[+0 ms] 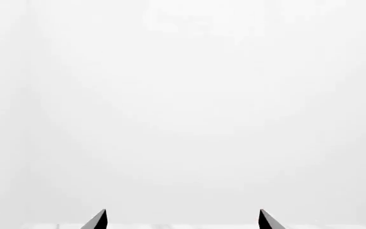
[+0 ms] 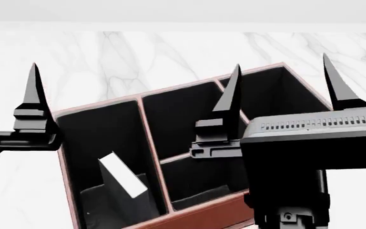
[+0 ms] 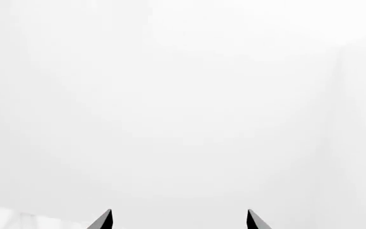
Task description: Pick up the book and place it in the left compartment of the caddy.
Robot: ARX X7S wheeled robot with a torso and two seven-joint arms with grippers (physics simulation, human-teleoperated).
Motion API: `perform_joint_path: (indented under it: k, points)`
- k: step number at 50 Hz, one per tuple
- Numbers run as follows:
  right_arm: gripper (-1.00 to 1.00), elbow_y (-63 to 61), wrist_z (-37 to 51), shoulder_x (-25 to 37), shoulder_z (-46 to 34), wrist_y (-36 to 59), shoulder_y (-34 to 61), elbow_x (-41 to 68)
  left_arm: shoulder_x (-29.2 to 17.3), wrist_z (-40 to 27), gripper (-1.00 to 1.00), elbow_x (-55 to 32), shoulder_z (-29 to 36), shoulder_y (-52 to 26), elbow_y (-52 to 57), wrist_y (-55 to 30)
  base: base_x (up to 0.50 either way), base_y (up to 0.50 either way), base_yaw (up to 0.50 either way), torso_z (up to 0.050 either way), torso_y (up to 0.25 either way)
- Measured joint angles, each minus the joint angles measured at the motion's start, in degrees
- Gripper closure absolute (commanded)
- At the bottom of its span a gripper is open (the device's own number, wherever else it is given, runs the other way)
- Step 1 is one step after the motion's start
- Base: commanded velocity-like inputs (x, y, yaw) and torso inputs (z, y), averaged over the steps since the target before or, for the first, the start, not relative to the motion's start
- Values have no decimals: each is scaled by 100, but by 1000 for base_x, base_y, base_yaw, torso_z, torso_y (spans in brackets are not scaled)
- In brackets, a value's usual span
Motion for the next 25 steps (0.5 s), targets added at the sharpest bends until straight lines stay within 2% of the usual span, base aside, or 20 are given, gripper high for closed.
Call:
perform_joint_path:
  k: [25]
  points:
    - [-100, -346, 44, -237, 420, 1122, 1326, 841, 207, -546, -100, -827, -286, -1904, 632, -1475, 0, 0, 0, 0, 0]
